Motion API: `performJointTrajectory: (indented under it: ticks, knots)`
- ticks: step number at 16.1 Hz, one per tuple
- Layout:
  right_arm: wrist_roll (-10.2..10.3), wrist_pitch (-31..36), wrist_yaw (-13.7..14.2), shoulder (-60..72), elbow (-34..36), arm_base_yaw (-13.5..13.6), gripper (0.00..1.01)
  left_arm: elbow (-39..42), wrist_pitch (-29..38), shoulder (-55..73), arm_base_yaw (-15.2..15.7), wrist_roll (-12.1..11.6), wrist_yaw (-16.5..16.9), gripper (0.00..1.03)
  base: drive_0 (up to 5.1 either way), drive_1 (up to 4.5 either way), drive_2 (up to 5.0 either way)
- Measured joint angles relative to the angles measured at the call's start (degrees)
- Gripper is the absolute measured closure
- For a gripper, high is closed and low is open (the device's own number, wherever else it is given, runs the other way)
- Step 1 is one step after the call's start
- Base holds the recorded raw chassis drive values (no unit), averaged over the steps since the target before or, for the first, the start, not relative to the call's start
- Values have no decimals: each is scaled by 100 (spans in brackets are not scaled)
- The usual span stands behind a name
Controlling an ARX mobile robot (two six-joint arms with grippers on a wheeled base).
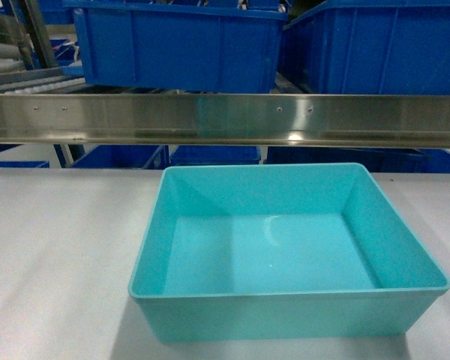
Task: Organize blue bins on left shelf correctly
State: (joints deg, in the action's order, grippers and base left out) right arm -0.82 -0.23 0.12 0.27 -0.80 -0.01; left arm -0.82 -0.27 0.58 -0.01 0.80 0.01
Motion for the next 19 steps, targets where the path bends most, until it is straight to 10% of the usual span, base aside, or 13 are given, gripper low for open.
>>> performJointTrajectory:
  ticks: [9,12,19]
  knots:
    - [11,173,35,81,0,44,3,-2,393,205,9,7,61,5,0,0,0]
    - [-24,2575,940,3547,-717,1294,3,-695,2564,4321,-365,243,197,5,0,0,0]
    - [101,3082,1250,6610,-1606,1683,3,-1486,2734,6553,-616,807,367,5,0,0,0]
